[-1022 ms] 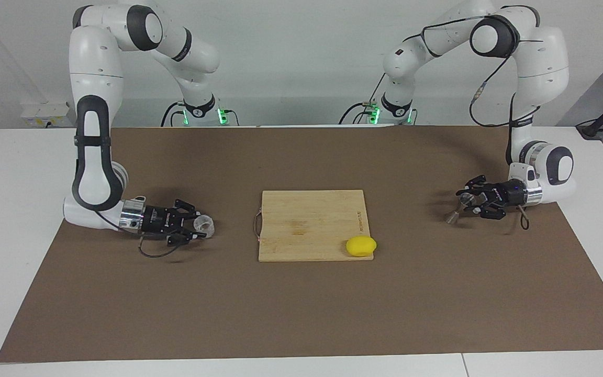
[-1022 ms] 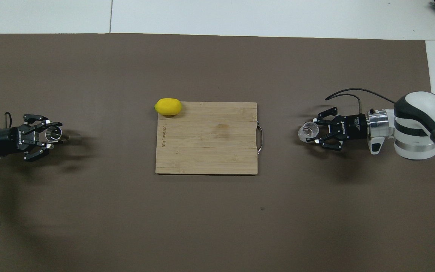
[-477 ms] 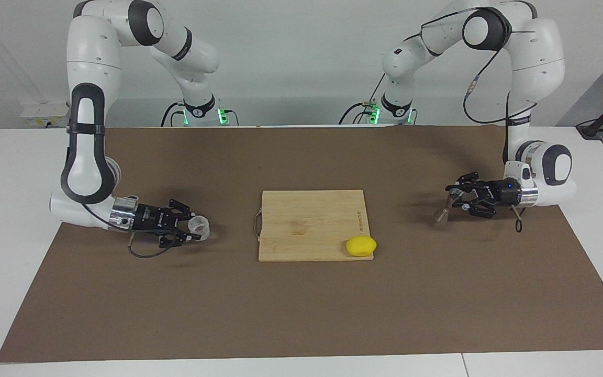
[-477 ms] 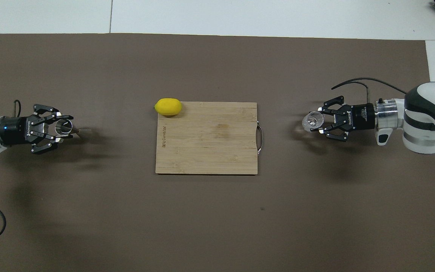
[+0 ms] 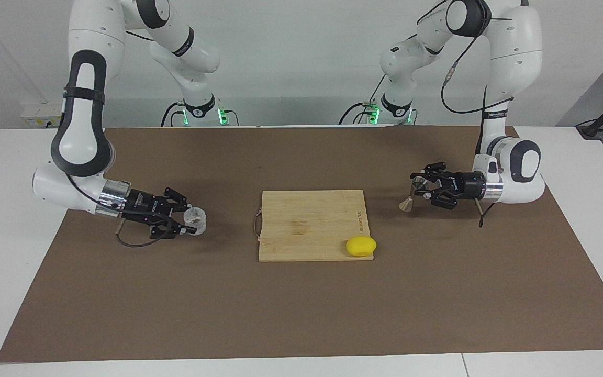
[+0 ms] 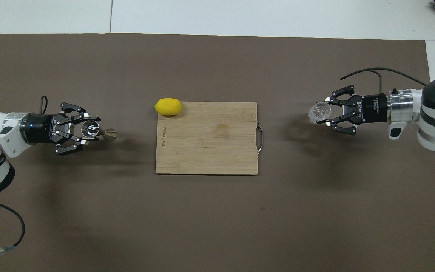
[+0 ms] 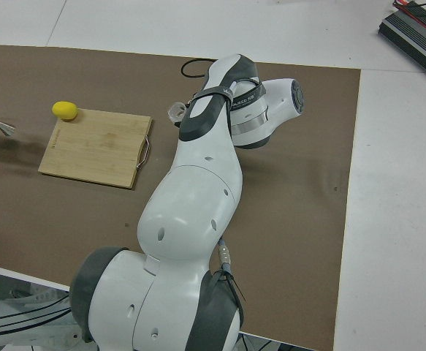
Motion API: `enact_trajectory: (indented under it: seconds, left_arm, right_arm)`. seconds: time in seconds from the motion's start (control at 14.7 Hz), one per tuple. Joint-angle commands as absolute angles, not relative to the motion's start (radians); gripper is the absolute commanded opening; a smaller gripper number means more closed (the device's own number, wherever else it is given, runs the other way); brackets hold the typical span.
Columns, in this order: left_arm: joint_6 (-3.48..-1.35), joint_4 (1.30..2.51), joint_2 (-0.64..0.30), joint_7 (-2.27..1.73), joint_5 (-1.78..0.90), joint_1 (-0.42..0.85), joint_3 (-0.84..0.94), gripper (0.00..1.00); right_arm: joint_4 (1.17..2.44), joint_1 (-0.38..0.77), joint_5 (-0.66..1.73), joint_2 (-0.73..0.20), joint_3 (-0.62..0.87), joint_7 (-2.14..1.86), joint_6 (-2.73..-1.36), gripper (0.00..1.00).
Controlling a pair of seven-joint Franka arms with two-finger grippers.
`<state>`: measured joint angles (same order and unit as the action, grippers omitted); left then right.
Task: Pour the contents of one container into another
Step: 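Carry the dark cup onto the board while the right gripper lifts the clear cup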
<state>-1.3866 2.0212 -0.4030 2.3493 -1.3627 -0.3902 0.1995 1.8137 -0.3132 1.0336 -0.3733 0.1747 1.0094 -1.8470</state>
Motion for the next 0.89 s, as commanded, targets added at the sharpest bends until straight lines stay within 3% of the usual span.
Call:
enact_trajectory:
  seconds: [0.0, 0.82]
  left_arm:
    - [-1.474, 2.144, -0.287, 2.349, -1.449, -0.313, 0.184, 0.41]
    - [-1.824, 2.203, -0.27, 2.512, -1.908, 0.069, 0.184, 0.42]
  right_arm:
    - [1.841, -0.307, 1.022, -0.328, 0.178, 1.052, -1.87, 0.0]
    - [1.884, -0.258, 1.022, -0.262, 0.179, 1.068, -1.919, 0.0]
